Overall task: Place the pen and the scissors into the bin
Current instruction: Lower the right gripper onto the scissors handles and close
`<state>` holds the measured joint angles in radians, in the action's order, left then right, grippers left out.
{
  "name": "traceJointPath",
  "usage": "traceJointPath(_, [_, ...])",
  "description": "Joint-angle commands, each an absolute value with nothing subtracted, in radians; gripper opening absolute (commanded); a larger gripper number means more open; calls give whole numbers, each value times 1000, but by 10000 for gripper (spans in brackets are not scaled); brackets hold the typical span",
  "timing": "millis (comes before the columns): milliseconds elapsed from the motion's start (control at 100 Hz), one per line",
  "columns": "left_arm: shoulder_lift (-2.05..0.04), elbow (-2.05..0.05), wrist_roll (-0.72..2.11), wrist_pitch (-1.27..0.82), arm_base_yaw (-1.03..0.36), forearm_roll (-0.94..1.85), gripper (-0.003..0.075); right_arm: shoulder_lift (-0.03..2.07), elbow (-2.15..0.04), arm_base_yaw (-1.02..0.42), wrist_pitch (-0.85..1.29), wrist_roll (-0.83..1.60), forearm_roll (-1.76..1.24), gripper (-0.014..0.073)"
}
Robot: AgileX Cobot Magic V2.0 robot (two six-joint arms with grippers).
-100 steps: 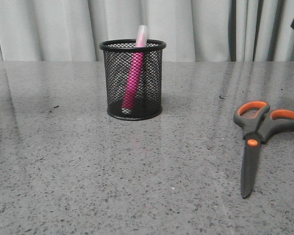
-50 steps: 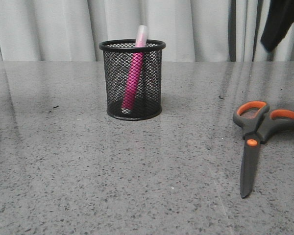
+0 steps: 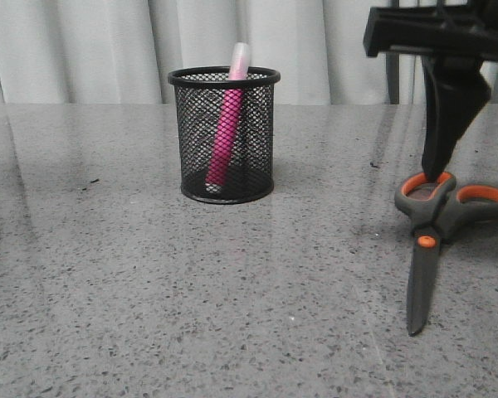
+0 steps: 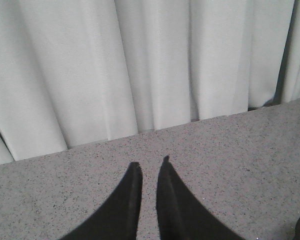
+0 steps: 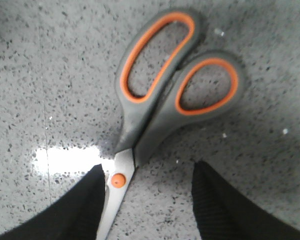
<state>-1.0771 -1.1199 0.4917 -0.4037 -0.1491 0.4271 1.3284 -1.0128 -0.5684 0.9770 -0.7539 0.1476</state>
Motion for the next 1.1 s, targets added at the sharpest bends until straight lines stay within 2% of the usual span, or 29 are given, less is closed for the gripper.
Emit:
traceJointPath(0, [-1057,-1150,495,-336,-147,446,53,1312,-1012,-571,921,-778,149,352])
traceJointPath(510, [-1057,-1150,495,-336,-147,448,53,1430,-1002,-591,885,-776,172,352])
traceJointPath(1090, [-1057,-1150,495,-336,-147,448,53,1452,-1002,-587,850,-847,240,352])
